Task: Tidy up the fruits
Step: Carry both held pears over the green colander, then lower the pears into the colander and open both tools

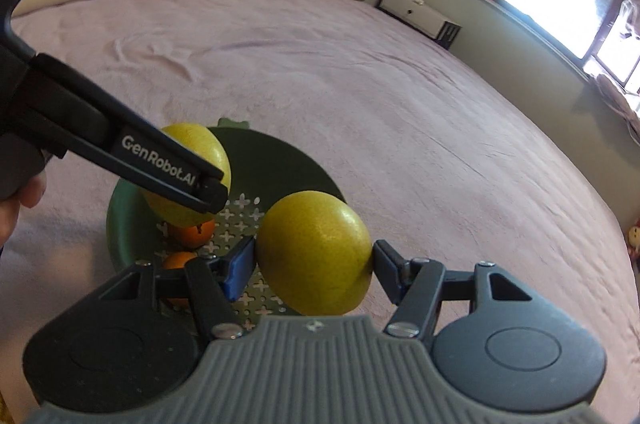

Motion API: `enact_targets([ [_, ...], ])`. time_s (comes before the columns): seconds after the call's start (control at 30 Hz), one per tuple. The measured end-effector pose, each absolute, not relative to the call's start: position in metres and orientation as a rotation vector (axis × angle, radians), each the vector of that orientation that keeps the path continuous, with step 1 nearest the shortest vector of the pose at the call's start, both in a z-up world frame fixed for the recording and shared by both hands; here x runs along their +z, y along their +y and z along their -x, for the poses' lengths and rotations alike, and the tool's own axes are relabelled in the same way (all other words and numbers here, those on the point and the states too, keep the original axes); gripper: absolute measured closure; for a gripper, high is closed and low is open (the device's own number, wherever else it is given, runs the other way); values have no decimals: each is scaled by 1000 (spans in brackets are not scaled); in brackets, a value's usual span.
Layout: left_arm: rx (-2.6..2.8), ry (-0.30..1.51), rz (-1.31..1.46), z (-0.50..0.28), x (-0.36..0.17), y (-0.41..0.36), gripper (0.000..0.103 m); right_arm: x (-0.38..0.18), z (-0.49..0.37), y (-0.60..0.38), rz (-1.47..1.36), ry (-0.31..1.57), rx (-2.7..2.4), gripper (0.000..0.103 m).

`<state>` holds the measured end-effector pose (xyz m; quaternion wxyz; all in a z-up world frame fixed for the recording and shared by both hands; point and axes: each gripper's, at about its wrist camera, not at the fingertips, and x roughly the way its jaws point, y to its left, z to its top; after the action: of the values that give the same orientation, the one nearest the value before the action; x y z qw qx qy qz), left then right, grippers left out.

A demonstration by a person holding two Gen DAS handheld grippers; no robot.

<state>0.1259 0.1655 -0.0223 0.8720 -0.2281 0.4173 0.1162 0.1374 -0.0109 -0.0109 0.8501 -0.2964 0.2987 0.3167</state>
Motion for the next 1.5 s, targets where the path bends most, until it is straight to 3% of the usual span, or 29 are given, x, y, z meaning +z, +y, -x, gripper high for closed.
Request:
enact_targets([
  [0.7,235,964,487,-153,-53,162,27,-59,-170,19,866,697,790,42],
  [1.5,184,1009,461,-158,-58,161,27,-60,-209,26,812,871,854,41],
])
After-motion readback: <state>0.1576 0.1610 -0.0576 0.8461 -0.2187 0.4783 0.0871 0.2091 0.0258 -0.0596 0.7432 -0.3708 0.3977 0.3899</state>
